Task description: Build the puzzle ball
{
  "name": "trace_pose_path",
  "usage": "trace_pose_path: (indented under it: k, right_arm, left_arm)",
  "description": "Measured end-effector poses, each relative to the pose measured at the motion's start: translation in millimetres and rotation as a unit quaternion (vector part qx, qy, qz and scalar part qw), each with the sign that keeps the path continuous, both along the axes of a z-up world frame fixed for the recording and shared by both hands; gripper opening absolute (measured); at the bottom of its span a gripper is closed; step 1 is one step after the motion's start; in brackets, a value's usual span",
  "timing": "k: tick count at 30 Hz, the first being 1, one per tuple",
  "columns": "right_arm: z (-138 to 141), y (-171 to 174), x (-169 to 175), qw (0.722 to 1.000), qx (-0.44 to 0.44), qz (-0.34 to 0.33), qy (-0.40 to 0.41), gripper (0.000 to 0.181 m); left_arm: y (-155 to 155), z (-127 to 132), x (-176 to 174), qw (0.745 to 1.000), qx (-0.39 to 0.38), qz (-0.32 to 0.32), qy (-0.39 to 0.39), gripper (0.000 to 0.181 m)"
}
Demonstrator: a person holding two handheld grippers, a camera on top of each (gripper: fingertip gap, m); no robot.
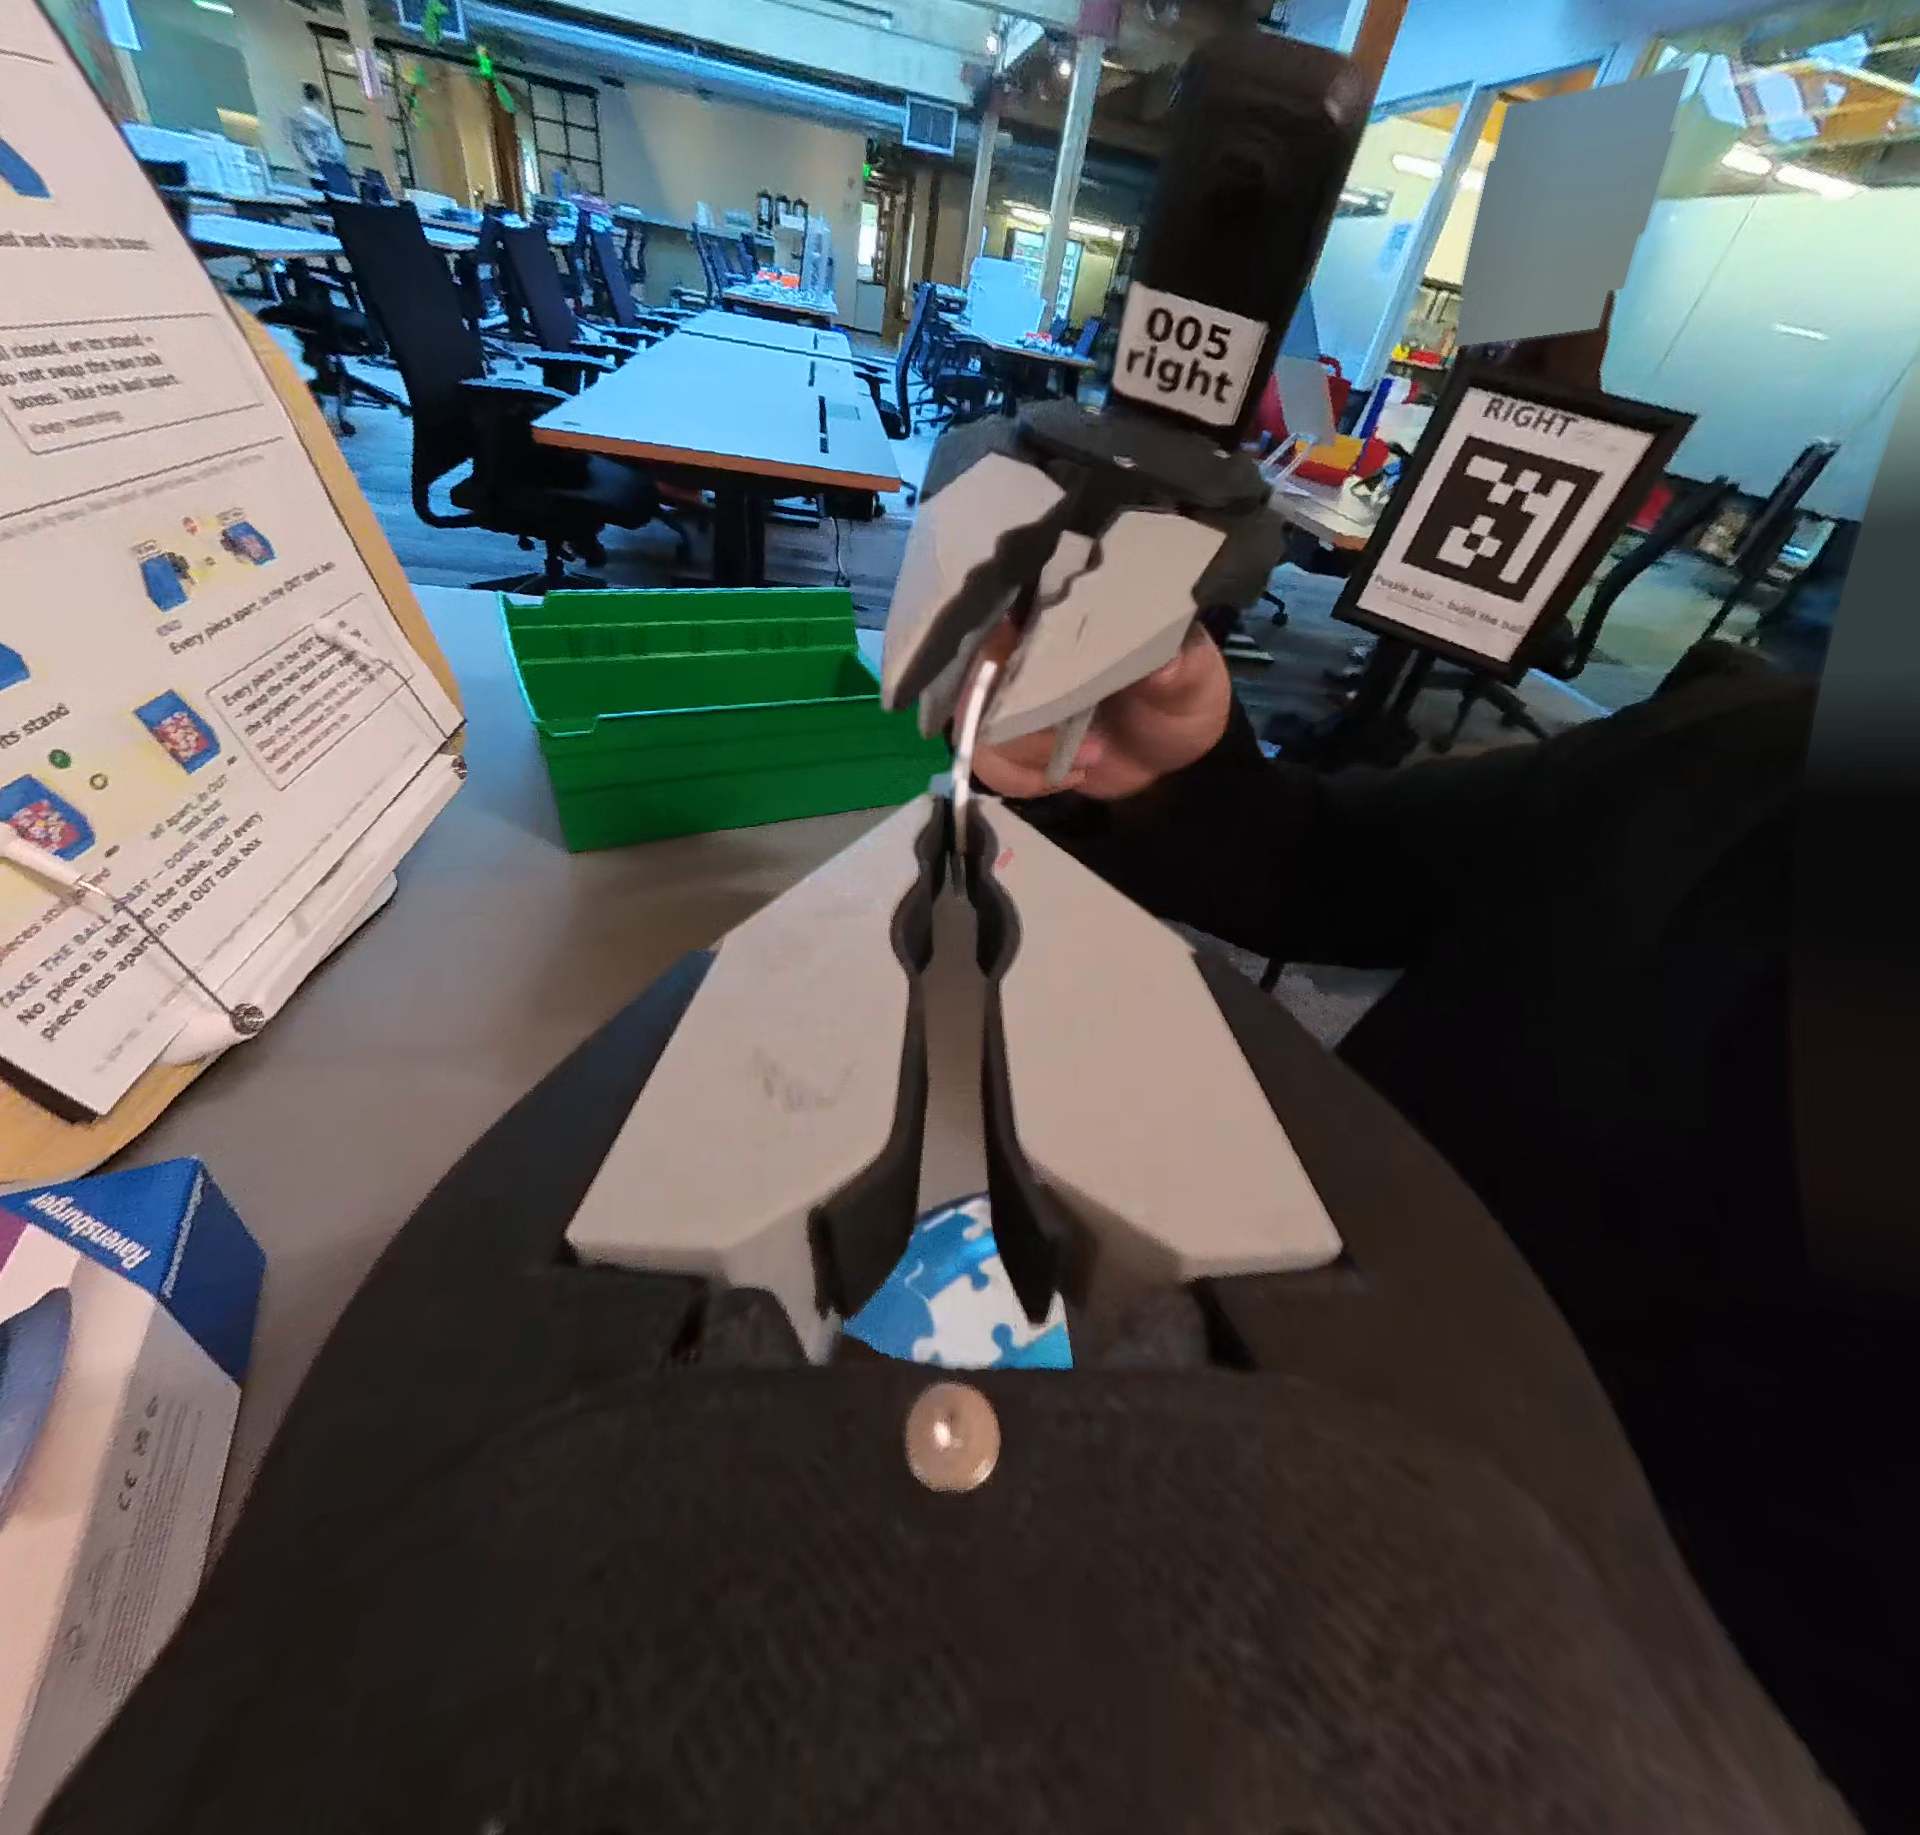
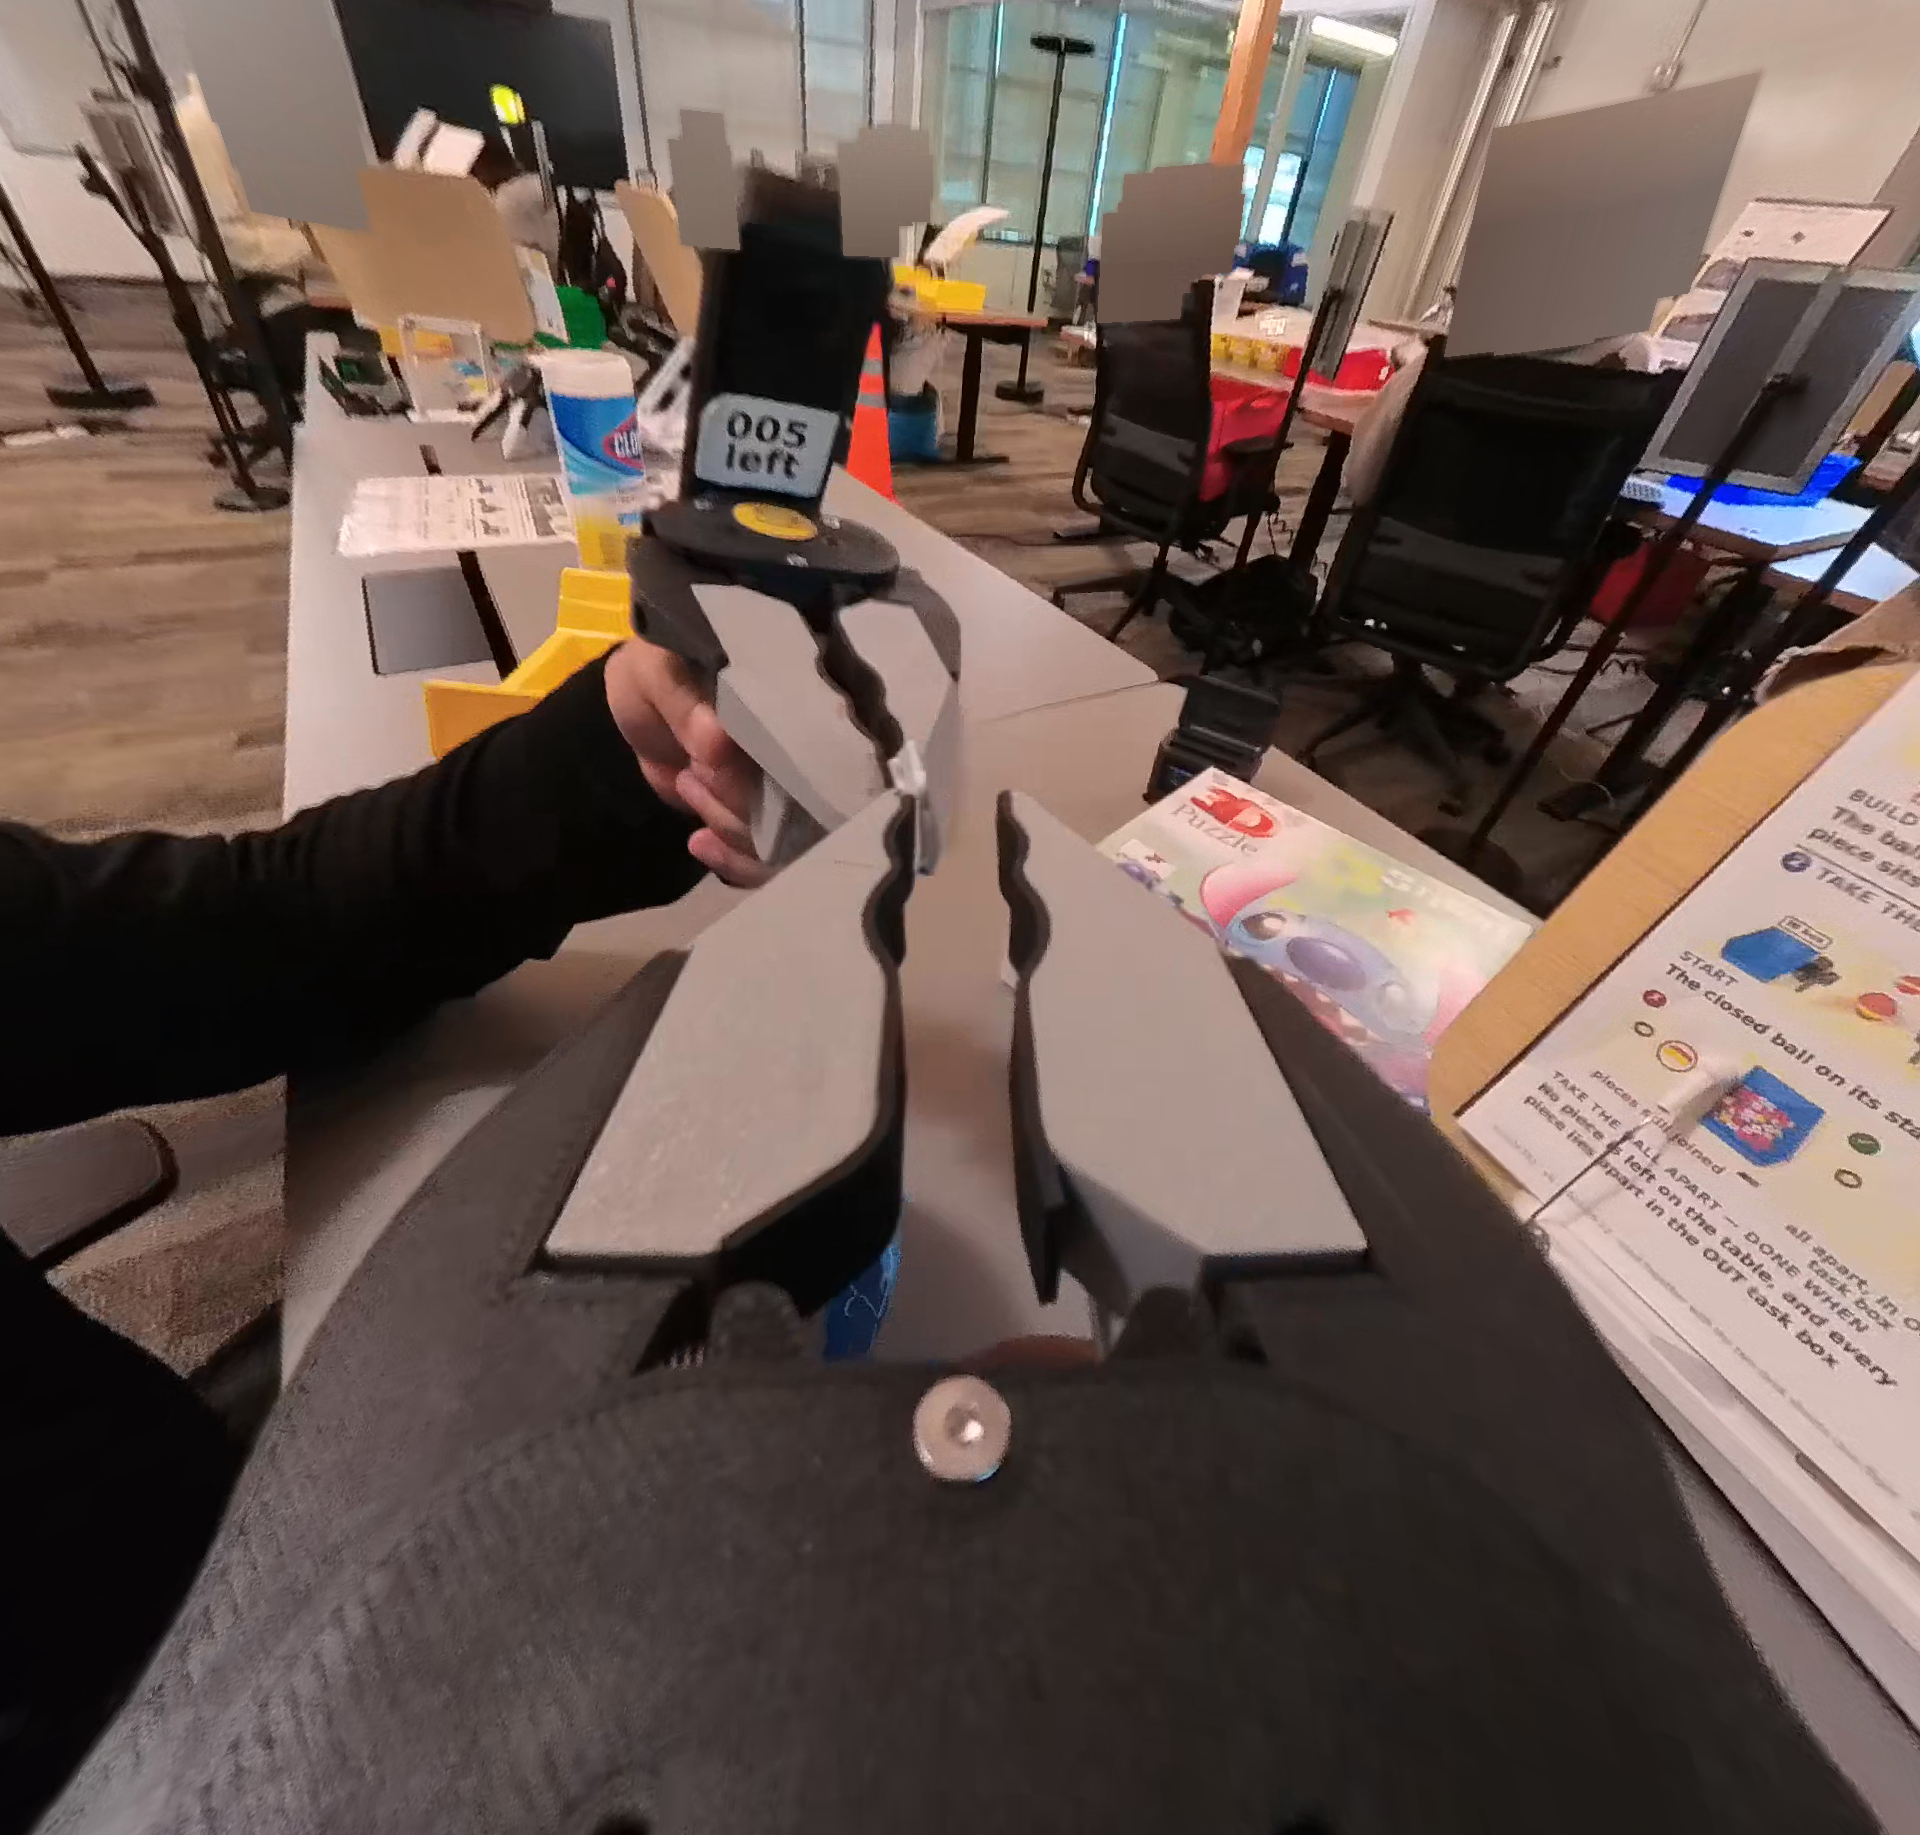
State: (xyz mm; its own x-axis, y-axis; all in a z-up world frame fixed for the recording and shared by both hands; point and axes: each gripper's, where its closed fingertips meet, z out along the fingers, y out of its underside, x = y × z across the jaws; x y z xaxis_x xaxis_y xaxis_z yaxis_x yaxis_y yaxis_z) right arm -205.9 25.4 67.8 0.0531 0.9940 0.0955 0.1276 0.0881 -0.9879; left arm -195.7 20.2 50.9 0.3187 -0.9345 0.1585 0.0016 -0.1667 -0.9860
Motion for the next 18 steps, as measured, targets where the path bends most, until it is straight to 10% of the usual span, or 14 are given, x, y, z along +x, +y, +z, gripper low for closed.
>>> trace_pose_path:
  k: [18]
  right_arm:
    - [-11,-6,-5,0.999,-0.017,0.028,0.005,0.0]
  left_arm:
    - [-4,-6,-45,0.988,0.06,0.079,0.122,0.019]
